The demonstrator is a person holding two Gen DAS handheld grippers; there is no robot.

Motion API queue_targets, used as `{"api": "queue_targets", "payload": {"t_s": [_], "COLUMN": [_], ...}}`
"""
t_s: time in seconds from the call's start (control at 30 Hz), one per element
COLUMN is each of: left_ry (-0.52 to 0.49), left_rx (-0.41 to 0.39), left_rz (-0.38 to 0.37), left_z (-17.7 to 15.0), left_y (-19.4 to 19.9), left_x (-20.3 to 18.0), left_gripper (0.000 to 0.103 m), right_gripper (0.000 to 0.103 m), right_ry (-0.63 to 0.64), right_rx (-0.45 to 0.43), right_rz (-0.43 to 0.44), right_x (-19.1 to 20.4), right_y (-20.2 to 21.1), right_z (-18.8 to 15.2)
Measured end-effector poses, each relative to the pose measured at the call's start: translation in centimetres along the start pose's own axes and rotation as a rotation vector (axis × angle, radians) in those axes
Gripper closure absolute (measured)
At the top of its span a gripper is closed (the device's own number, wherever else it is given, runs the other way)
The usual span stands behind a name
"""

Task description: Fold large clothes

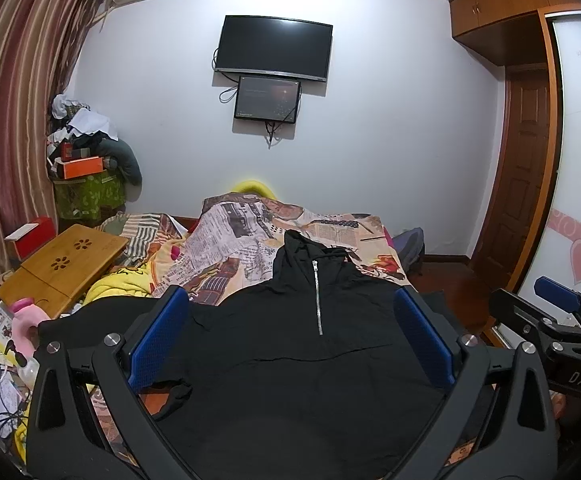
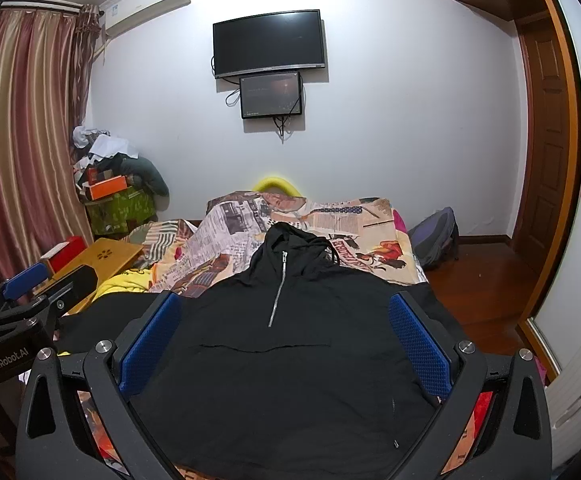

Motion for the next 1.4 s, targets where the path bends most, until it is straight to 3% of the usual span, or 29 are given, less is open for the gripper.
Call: {"api": "queue_targets", "payload": {"t_s": [1.4], "left_ry": [-0.005], "left_rx": [0.013], "left_rz": [0.01], "left_z": [-0.1], "left_y": [-1.1], "left_x": [0.3], "left_gripper": [0.0], "right_gripper": [0.0], "right_ry": [0.002], "right_rx": [0.001], "right_rz": [-0.001], "right_x": [0.1], "right_y": [0.0], "right_z": [-0.1]}}
Point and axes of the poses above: each gripper's, at about its wrist camera, not at the fingertips, and y roughly against the way its jaws point, x to its left, z to its top, the point moved 6 cm from there along -y, roughly the way its jaws point, and after that the axes turned 6 degrees about -y, right-handed, at the moved point
